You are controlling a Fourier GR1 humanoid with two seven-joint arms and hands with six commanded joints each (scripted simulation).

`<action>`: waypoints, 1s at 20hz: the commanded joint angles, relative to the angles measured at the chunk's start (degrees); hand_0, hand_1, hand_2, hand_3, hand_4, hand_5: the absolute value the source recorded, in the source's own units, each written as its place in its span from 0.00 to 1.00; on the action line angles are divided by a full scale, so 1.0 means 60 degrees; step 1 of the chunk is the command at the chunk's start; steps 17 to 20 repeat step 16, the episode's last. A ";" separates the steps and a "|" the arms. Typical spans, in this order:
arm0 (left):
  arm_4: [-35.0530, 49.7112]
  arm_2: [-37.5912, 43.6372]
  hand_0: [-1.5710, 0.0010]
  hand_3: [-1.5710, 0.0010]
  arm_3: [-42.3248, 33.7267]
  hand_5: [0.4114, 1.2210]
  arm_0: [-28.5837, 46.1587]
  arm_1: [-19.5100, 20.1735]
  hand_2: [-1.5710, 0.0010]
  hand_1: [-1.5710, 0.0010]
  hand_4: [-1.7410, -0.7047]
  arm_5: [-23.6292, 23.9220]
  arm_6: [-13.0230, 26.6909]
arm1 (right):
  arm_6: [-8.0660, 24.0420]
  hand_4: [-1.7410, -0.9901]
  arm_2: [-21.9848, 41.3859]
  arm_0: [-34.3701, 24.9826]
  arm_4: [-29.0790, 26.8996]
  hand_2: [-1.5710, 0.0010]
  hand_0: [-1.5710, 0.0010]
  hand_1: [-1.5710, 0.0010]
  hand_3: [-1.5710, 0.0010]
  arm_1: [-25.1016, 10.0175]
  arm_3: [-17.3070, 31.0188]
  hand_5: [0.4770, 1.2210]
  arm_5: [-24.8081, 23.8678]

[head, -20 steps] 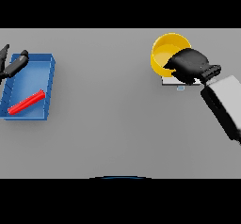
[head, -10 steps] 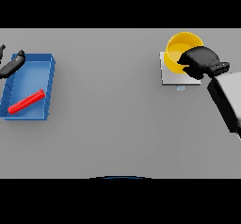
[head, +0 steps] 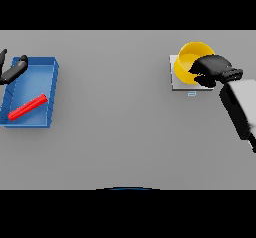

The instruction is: Pick up the red beaker and tilt it to pour out 1 green nut into yellow bowl. Pick up the yellow bowl and place it on the metallic measuring scale.

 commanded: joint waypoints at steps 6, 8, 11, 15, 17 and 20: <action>-0.0005 -0.0034 1.00 1.00 0.0174 0.38 -0.0208 -0.0233 1.00 1.00 0.98 -0.0044 -0.0005 | 0.0033 0.27 -0.0081 0.0059 -0.0086 0.56 0.76 0.63 0.61 -0.0011 0.0099 0.61 0.0247; -0.0019 -0.0021 1.00 1.00 0.0130 0.37 -0.0061 -0.0115 1.00 1.00 0.98 -0.0028 -0.0057 | -0.0037 0.32 0.0055 -0.0055 0.0045 0.67 0.85 0.76 0.67 -0.0077 0.0108 0.54 0.0339; 0.0023 0.0030 1.00 1.00 0.0144 0.36 -0.0061 -0.0065 1.00 1.00 0.98 -0.0032 -0.0001 | -0.0273 0.38 0.0160 -0.0158 0.0186 0.80 0.92 0.88 0.74 -0.0059 0.0332 0.47 0.0174; 0.0043 0.0004 1.00 1.00 0.0127 0.35 -0.0165 -0.0112 1.00 1.00 0.99 -0.0136 0.0007 | 0.0041 0.44 0.0108 -0.0013 0.0081 0.92 0.97 0.95 0.81 -0.0102 0.0234 0.40 0.0510; 0.0060 0.0027 1.00 1.00 0.0138 0.35 -0.0108 -0.0089 1.00 1.00 0.99 -0.0128 -0.0043 | 0.0095 0.44 0.0126 -0.0005 0.0057 0.93 0.97 0.96 0.83 -0.0095 0.0110 0.38 0.0624; 0.0060 0.0027 1.00 1.00 0.0138 0.35 -0.0108 -0.0089 1.00 1.00 0.99 -0.0128 -0.0043 | 0.0095 0.44 0.0126 -0.0005 0.0057 0.93 0.97 0.96 0.83 -0.0095 0.0110 0.38 0.0624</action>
